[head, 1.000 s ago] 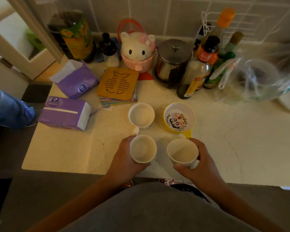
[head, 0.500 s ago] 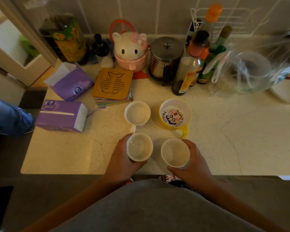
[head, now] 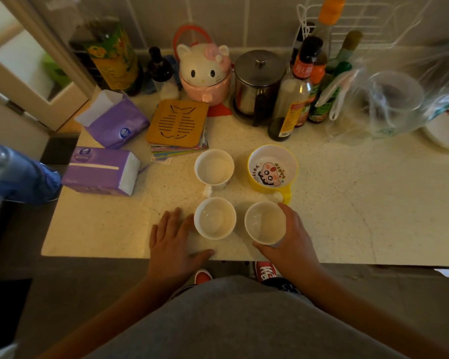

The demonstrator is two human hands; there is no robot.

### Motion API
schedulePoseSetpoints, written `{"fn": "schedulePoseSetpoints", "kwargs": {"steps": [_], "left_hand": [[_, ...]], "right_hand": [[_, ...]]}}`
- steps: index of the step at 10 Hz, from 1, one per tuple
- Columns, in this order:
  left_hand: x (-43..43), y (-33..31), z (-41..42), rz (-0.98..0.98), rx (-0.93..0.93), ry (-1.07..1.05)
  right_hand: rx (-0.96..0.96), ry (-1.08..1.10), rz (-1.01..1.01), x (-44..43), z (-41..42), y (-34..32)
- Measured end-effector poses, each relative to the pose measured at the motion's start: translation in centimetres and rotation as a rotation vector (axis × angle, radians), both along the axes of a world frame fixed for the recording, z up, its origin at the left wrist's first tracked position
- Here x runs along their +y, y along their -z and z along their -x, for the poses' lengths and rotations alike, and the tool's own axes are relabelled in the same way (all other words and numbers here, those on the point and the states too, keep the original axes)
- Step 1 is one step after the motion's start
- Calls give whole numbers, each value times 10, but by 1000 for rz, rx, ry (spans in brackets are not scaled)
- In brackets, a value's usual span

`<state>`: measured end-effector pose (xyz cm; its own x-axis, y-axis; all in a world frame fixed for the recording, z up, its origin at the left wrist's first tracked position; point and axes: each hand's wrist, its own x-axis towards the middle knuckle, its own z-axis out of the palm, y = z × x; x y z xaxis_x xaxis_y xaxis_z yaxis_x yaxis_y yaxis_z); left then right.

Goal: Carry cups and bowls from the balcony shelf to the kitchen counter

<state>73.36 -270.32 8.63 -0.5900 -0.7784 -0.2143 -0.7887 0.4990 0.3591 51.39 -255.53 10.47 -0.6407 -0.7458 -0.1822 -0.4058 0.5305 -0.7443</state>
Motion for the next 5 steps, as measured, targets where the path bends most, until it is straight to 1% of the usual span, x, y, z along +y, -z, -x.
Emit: {"fn": "schedulePoseSetpoints", "kwargs": {"steps": [1, 3, 4, 5], "left_hand": [[-1, 0, -3, -14, -43, 4], [1, -3, -4, 6, -58, 21], [2, -4, -9, -2, -50, 5], [12, -7, -19, 21, 30, 15]], "right_hand": [[11, 8, 0, -1, -1, -2], [22, 14, -21, -1, -3, -1], [16, -1, -14, 4, -3, -5], [-68, 80, 53, 13, -2, -22]]}}
